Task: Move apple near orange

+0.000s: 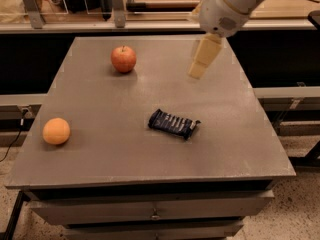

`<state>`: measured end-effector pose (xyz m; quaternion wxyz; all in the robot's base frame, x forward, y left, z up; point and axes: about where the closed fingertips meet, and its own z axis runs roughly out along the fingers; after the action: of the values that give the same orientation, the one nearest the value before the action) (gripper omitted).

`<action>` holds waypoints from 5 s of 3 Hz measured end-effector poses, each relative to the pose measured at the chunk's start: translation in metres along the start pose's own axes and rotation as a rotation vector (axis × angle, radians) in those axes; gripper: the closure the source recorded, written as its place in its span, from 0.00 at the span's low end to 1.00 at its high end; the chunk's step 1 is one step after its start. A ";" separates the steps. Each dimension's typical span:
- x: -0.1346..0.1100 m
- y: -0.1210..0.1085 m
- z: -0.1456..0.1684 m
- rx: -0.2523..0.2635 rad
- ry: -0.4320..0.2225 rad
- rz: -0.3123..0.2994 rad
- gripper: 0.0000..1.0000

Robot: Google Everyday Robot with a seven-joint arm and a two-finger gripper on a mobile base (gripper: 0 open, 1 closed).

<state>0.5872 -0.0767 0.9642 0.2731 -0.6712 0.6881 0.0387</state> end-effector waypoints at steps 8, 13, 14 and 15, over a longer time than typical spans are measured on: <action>-0.117 -0.081 0.199 0.011 -0.394 0.377 0.18; -0.113 -0.023 0.137 -0.128 -0.419 0.217 1.00; -0.127 -0.008 0.137 -0.152 -0.462 0.144 1.00; -0.151 0.029 0.132 -0.214 -0.533 0.015 1.00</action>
Offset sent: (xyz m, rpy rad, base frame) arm 0.1202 0.0839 -0.0063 0.3898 0.0428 -0.2395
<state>0.5951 0.1178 0.9077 0.3716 -0.6573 0.5890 0.2880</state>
